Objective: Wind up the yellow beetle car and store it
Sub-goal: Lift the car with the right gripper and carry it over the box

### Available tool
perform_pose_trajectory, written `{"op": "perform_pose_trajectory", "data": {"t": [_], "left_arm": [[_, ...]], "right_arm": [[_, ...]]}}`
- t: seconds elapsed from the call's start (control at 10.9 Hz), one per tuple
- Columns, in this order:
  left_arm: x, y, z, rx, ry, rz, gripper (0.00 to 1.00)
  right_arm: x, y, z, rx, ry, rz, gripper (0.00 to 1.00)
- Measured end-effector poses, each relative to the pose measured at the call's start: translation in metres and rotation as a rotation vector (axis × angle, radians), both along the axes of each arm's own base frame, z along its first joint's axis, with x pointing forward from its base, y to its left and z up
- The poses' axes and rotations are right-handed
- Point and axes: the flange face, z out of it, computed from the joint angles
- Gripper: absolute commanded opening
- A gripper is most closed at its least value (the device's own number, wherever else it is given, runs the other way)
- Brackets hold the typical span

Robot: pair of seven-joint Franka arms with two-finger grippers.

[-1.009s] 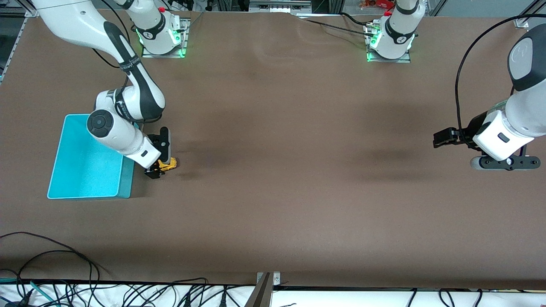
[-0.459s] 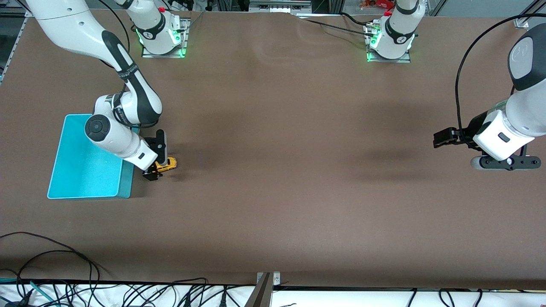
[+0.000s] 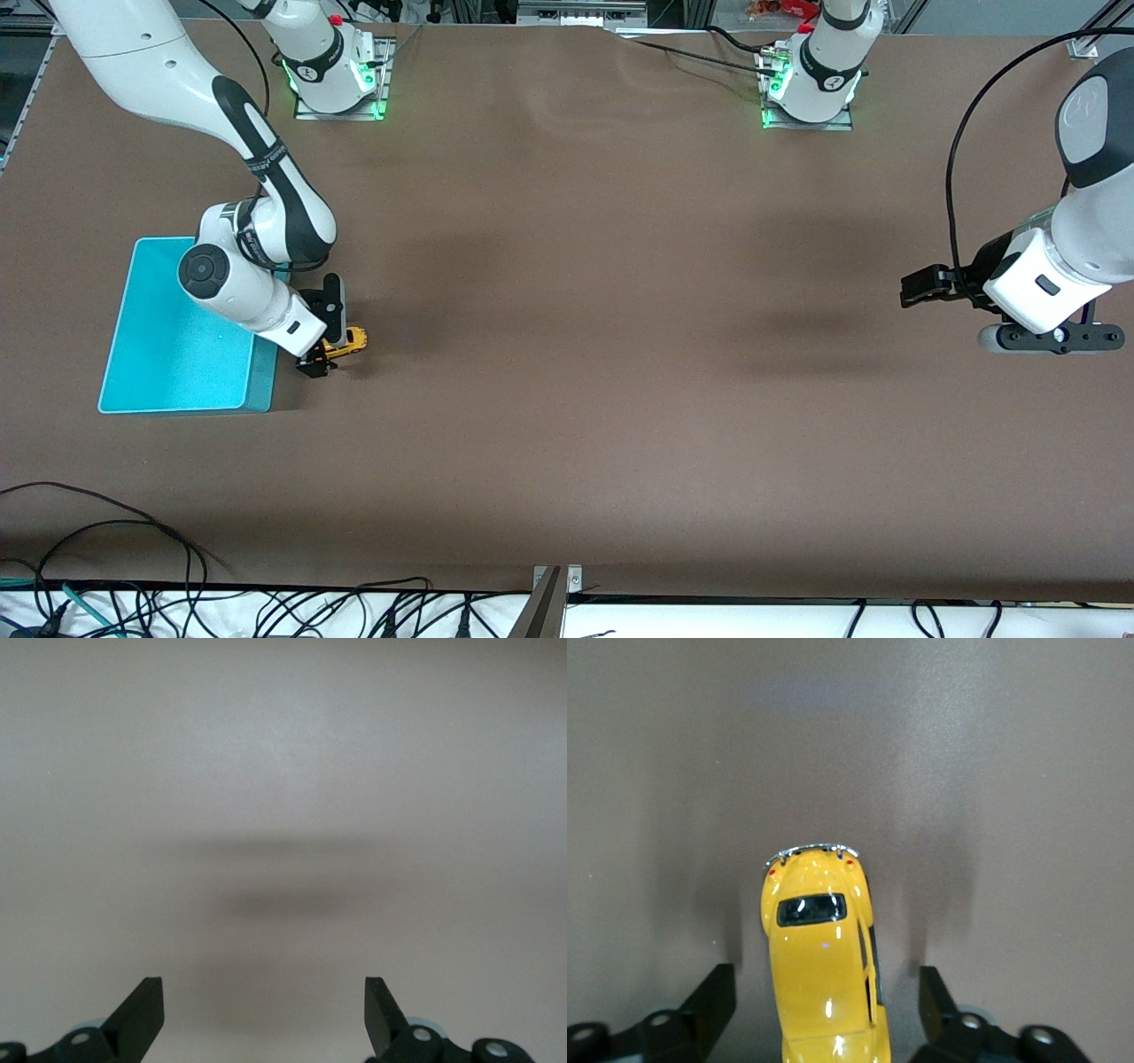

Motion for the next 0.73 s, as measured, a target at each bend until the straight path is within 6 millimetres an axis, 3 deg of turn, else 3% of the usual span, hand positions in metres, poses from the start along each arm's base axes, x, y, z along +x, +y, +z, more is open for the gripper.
{"op": "perform_pose_trajectory", "data": {"t": [0.18, 0.28, 0.73], "left_arm": [[0.0, 0.0, 0.0, 0.0, 0.0, -0.001, 1.0], [0.0, 0.0, 0.0, 0.0, 0.0, -0.001, 1.0], [0.0, 0.0, 0.0, 0.0, 0.0, 0.001, 1.0]], "right_arm": [[0.0, 0.002, -0.005, 0.004, -0.007, 0.011, 0.1], [0.0, 0.005, -0.004, 0.007, -0.013, 0.029, 0.0], [0.011, 0.014, 0.028, 0.014, -0.078, 0.069, 0.0]]}}
